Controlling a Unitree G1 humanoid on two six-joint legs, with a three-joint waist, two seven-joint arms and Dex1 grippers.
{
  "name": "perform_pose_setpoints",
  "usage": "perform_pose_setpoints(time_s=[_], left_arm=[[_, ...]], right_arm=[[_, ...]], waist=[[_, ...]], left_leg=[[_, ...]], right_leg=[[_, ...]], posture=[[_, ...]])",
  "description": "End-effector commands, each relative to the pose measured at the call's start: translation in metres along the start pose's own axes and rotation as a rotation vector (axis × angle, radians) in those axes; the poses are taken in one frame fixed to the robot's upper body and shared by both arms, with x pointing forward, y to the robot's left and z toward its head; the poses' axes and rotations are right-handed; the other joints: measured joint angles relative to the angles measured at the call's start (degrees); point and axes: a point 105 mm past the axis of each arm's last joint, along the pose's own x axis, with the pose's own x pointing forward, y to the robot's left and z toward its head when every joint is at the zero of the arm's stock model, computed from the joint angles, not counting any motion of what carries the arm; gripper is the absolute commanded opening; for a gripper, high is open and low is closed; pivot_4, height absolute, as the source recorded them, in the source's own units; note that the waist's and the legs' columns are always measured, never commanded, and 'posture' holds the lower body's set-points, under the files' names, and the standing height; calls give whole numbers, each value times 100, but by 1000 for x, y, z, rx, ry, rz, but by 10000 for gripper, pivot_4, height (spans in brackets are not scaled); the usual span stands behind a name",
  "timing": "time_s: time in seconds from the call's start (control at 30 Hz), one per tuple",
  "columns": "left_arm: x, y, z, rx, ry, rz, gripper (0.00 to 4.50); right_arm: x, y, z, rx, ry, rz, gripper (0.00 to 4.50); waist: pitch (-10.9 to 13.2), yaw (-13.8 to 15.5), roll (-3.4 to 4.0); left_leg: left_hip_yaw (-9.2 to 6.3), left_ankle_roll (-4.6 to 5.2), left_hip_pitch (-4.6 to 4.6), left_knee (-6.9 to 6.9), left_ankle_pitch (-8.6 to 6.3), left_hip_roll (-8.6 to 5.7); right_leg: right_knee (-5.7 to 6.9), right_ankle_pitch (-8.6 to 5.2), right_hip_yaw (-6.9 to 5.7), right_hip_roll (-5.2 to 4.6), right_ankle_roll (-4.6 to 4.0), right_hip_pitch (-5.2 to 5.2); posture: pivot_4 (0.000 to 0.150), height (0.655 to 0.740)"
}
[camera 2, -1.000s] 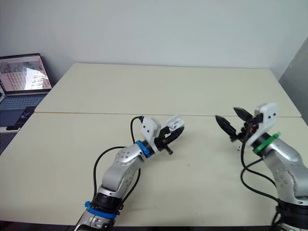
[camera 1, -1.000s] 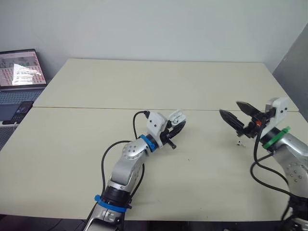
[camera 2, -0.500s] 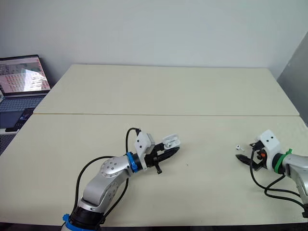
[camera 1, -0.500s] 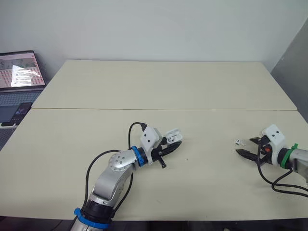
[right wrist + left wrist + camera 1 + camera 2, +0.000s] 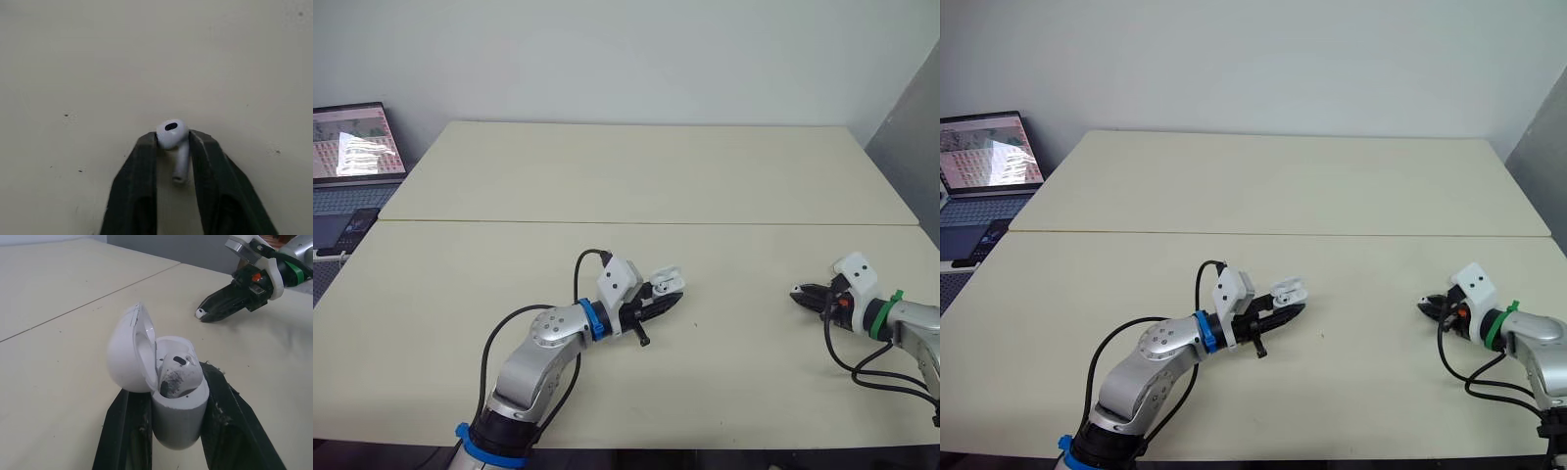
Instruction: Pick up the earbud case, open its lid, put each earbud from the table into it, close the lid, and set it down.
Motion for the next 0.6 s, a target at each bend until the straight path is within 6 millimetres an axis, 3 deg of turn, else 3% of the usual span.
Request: perform_pose_setpoints(time_s=[0.03, 0.27, 0.4, 0.6], left_arm=[[2, -7, 11, 26, -49, -25, 8219], [3, -8, 11, 20, -55, -20, 8219], [3, -8, 12, 30, -55, -33, 8219], [4, -9, 13, 50, -55, -50, 8219]], right_arm=[[-5, 1, 15, -24, -48, 13, 4253], [-26, 34, 17, -193, 12, 251, 4252], [-52, 68, 4, -366, 114, 566, 4252], [-64, 63, -17, -677, 285, 749, 4252]], waist=[[0, 0, 0], [2, 13, 2], [3, 16, 6], [4, 3, 3]], left_leg=[[0, 0, 0, 0, 0, 0], [1, 0, -1, 0, 0, -2], [0, 1, 2, -1, 0, -2], [7, 1, 13, 1, 0, 0]], right_leg=[[0, 0, 0, 0, 0, 0], [-1, 0, -2, 0, 0, 0], [-4, 0, -5, 0, 0, 4], [-3, 0, -12, 1, 1, 12]], posture=[[1500, 7400], [1500, 7400], [1500, 7400], [1500, 7400]])
